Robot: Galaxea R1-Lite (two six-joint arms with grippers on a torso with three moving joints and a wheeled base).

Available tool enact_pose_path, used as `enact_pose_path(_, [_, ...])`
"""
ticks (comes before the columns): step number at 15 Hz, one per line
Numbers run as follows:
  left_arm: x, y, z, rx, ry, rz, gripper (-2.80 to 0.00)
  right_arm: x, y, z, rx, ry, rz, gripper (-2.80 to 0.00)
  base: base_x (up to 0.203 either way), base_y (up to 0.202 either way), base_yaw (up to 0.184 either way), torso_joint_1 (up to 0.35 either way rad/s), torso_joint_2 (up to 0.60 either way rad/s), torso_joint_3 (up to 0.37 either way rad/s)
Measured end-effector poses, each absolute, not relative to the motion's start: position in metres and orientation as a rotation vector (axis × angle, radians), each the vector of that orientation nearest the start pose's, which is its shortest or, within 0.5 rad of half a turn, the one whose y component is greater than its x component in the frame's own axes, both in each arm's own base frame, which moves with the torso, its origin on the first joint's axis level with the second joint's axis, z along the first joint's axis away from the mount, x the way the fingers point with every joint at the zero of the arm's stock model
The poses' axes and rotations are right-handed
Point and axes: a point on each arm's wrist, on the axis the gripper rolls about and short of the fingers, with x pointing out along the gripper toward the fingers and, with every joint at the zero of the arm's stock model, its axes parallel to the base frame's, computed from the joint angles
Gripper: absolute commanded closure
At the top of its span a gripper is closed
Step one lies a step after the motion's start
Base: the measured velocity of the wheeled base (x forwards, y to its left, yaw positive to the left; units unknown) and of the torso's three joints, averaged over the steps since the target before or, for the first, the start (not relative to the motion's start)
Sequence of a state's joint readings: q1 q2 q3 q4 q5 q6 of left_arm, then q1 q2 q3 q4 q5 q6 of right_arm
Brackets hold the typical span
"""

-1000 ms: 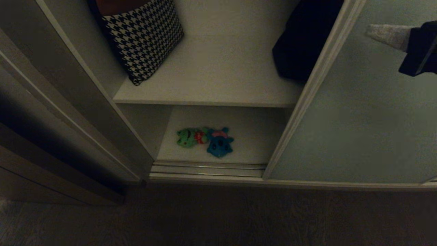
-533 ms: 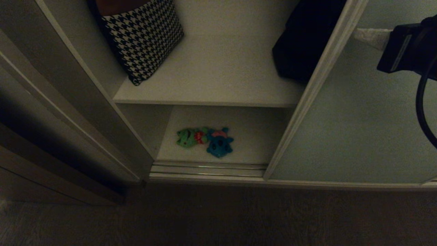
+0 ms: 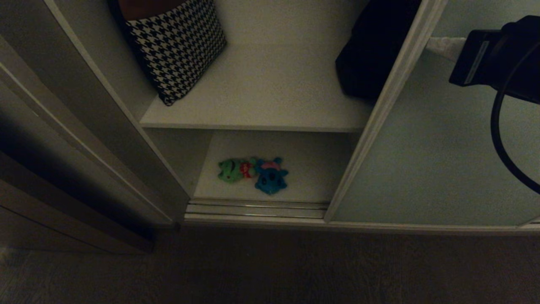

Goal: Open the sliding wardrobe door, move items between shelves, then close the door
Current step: Close the door

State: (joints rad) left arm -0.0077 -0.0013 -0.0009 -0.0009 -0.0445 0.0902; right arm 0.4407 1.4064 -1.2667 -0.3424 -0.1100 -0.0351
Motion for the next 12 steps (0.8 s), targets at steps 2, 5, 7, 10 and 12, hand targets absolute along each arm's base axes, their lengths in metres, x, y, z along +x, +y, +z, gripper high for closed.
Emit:
enact_pose_path(2, [-0.023, -0.001, 0.076, 0.090, -0.005, -0.052, 0.00, 0.212, 0.108, 0.367, 0.025, -0.202, 0.352, 0.00, 0.000, 0.000, 0.000, 0.000, 0.00, 0.000])
enact_pose_path(5, [-0.023, -0.001, 0.076, 0.090, -0.005, -0.052, 0.00, 0.211, 0.131, 0.363, 0.031, -0.188, 0.386, 0.00, 0.000, 0.000, 0.000, 0.000, 0.00, 0.000])
enact_pose_path(7, [-0.023, -0.001, 0.076, 0.090, -0.006, -0.052, 0.00, 0.214, 0.146, 0.363, 0.032, -0.179, 0.422, 0.00, 0.000, 0.000, 0.000, 0.000, 0.00, 0.000])
enact_pose_path(10, [-0.023, -0.001, 0.076, 0.090, -0.006, -0.052, 0.00, 0.209, 0.174, 0.361, 0.023, -0.161, 0.524, 0.00, 0.000, 0.000, 0.000, 0.000, 0.00, 0.000])
enact_pose_path(12, [-0.023, -0.001, 0.076, 0.090, -0.006, -0.053, 0.00, 0.198, 0.186, 0.362, 0.017, -0.161, 0.582, 0.00, 0.000, 0.000, 0.000, 0.000, 0.00, 0.000])
